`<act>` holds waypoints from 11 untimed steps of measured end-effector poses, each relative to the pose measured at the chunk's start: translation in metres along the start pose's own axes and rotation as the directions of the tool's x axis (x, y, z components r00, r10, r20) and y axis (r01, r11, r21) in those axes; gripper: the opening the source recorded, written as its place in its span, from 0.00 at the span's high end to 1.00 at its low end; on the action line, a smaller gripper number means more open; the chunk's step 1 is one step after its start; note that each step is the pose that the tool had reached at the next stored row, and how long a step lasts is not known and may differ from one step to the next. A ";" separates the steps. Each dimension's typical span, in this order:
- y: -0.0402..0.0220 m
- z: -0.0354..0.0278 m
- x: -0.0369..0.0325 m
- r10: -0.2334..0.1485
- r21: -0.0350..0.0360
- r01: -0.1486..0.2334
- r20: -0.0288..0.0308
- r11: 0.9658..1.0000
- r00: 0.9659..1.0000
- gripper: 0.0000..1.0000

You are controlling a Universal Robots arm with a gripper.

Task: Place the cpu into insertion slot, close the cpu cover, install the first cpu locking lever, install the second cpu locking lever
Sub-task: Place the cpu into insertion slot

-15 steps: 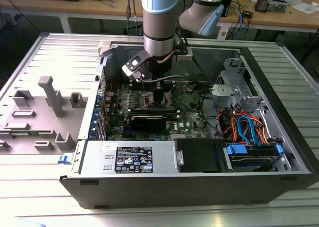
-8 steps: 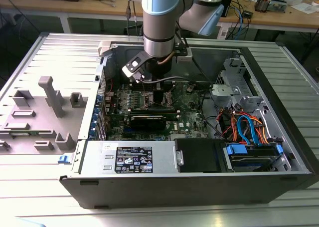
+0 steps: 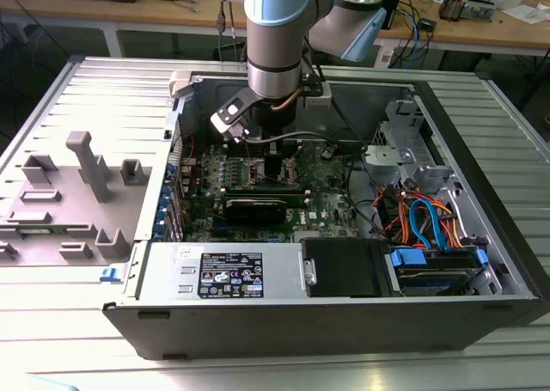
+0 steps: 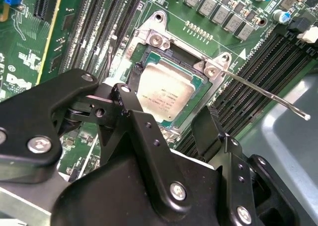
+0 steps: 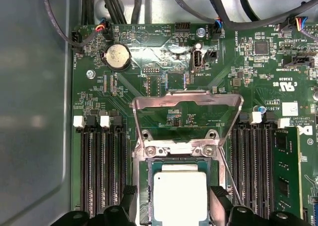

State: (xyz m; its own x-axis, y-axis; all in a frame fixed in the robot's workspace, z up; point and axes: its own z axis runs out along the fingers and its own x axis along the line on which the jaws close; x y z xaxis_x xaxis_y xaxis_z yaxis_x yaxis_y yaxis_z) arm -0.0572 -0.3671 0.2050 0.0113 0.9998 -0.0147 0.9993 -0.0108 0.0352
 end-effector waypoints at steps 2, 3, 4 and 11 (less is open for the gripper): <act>0.0001 -0.0035 -0.0001 0.000 0.001 0.000 0.004 1.000 1.000 0.32; 0.0002 -0.0055 -0.0001 0.000 0.001 0.000 0.005 1.000 1.000 0.32; 0.0003 -0.0078 -0.0001 0.000 0.002 0.000 0.007 1.000 1.000 0.32; 0.0003 -0.0086 -0.0001 0.000 0.001 0.000 0.007 1.000 1.000 0.40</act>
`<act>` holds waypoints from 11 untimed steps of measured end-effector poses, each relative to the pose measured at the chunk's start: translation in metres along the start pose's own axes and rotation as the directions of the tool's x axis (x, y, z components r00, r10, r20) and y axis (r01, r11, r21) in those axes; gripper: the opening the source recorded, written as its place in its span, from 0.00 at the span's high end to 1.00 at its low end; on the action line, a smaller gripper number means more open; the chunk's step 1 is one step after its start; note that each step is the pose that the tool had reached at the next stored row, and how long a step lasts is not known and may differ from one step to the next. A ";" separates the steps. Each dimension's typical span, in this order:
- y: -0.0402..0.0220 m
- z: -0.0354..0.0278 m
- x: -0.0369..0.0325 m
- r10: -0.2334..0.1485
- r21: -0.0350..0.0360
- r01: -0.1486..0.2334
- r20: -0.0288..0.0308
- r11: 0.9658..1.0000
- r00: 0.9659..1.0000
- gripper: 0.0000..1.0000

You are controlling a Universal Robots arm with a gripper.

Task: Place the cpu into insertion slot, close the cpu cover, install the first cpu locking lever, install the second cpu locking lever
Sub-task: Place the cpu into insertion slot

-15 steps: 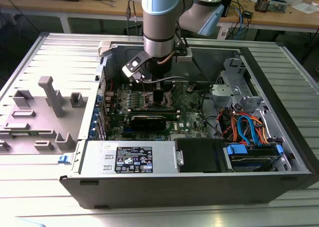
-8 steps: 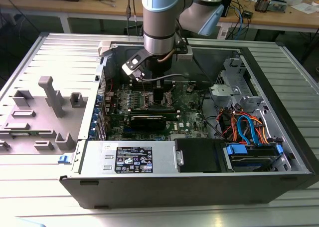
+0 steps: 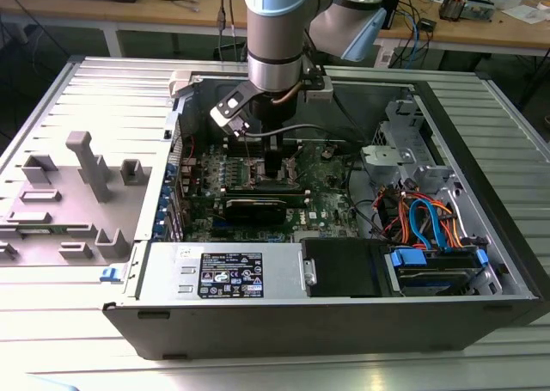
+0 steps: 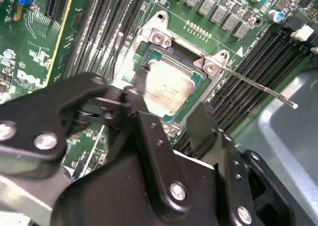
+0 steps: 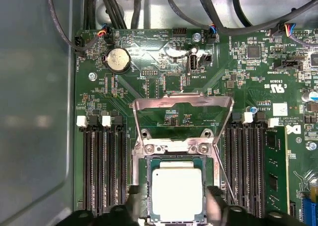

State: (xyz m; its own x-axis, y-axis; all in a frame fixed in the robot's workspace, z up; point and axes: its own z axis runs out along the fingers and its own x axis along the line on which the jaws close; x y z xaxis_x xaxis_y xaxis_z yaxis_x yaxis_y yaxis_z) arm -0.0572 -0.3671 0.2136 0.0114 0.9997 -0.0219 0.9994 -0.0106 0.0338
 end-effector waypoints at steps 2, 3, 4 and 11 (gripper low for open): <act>0.0000 -0.0003 0.0000 0.000 0.000 0.000 0.000 1.000 1.000 0.58; 0.0000 -0.0004 0.0000 0.000 0.000 0.000 0.000 1.000 1.000 0.58; 0.0000 -0.0004 0.0000 0.000 0.000 0.000 0.000 1.000 1.000 0.64; 0.0001 -0.0012 0.0000 0.000 0.000 0.000 0.000 1.000 1.000 0.89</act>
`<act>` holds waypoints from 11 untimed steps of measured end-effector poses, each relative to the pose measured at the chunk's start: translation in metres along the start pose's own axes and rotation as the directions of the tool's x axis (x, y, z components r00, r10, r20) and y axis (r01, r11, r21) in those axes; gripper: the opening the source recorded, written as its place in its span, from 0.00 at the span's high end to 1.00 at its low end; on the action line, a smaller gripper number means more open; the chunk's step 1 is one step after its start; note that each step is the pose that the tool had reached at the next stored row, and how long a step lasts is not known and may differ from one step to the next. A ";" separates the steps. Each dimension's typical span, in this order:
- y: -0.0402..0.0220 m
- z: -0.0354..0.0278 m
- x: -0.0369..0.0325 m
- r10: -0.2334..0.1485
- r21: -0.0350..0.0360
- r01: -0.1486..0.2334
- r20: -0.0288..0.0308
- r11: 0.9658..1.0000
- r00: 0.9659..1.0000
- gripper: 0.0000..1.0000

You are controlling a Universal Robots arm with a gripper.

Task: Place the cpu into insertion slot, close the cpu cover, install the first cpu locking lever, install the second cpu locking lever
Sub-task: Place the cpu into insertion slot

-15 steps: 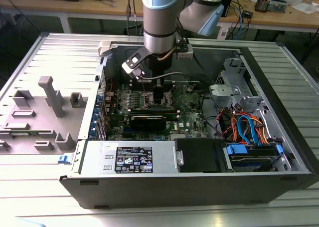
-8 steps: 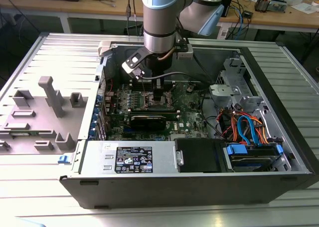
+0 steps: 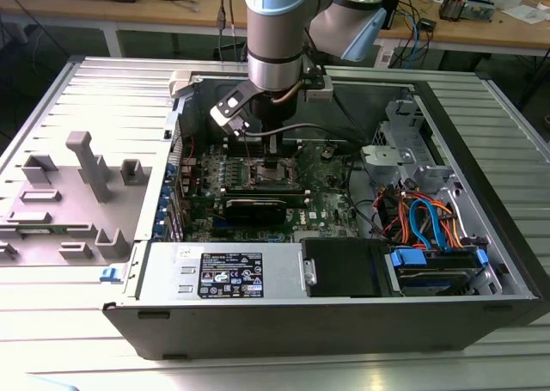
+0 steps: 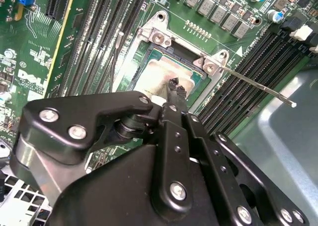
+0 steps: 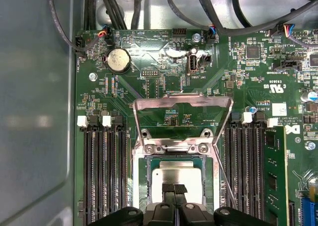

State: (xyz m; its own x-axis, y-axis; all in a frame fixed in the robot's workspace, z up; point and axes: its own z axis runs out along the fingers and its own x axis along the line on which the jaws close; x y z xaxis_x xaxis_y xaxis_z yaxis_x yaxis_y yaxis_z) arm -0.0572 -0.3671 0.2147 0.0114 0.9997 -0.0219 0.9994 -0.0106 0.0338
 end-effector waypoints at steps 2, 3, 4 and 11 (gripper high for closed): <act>0.0000 -0.0001 0.0000 0.000 0.000 0.000 0.000 1.000 1.000 0.89; 0.0003 -0.0001 -0.0001 -0.005 0.000 0.005 0.000 1.000 1.000 0.89; 0.0009 0.0007 0.0000 -0.033 -0.001 0.033 -0.001 0.999 0.999 0.89; 0.0010 0.0032 -0.0013 -0.054 -0.001 0.054 -0.001 0.999 0.999 0.89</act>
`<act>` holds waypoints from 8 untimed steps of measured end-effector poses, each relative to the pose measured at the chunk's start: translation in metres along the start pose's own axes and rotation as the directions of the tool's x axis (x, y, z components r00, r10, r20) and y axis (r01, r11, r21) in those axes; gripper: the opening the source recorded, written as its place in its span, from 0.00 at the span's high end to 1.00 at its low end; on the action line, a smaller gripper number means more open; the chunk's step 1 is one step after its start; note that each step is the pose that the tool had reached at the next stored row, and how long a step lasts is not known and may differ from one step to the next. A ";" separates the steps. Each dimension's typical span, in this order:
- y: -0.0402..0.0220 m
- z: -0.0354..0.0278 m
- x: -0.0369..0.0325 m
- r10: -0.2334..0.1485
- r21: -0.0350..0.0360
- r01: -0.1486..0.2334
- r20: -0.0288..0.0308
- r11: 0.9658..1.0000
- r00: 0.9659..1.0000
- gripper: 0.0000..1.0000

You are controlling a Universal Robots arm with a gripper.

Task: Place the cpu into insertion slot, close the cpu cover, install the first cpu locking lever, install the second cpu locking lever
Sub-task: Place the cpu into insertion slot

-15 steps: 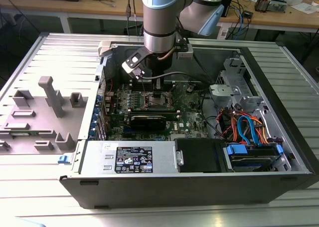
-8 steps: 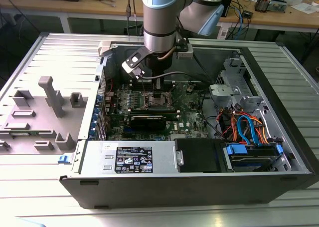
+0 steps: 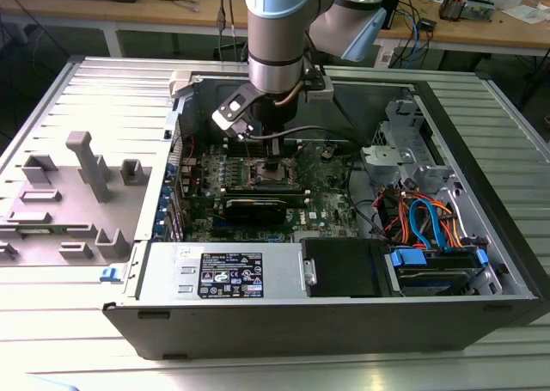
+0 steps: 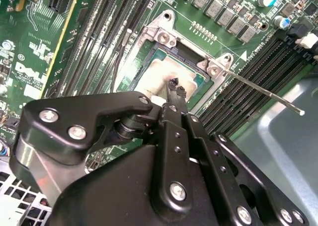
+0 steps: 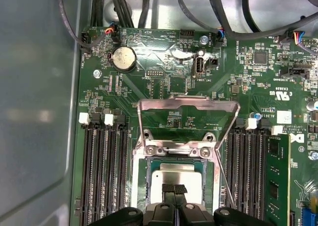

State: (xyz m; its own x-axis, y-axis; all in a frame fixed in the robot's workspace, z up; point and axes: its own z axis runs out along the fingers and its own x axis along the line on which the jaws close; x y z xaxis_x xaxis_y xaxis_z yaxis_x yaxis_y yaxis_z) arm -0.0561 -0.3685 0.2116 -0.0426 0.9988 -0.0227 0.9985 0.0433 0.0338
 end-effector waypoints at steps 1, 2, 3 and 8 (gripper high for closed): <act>-0.0001 0.0010 -0.0001 0.000 0.000 0.000 0.000 1.000 1.000 0.89; -0.0001 0.0026 -0.0001 0.000 0.000 0.000 0.000 1.000 1.000 0.89; -0.0001 0.0032 -0.0001 0.000 0.000 0.000 0.000 1.000 1.000 0.89; -0.0002 0.0057 0.0000 0.000 0.000 0.000 0.001 1.000 1.000 0.89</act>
State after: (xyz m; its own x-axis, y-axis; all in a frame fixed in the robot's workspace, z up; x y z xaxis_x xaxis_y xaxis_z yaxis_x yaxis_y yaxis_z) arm -0.0560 -0.3687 0.2059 -0.0428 0.9988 -0.0234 0.9985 0.0436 0.0334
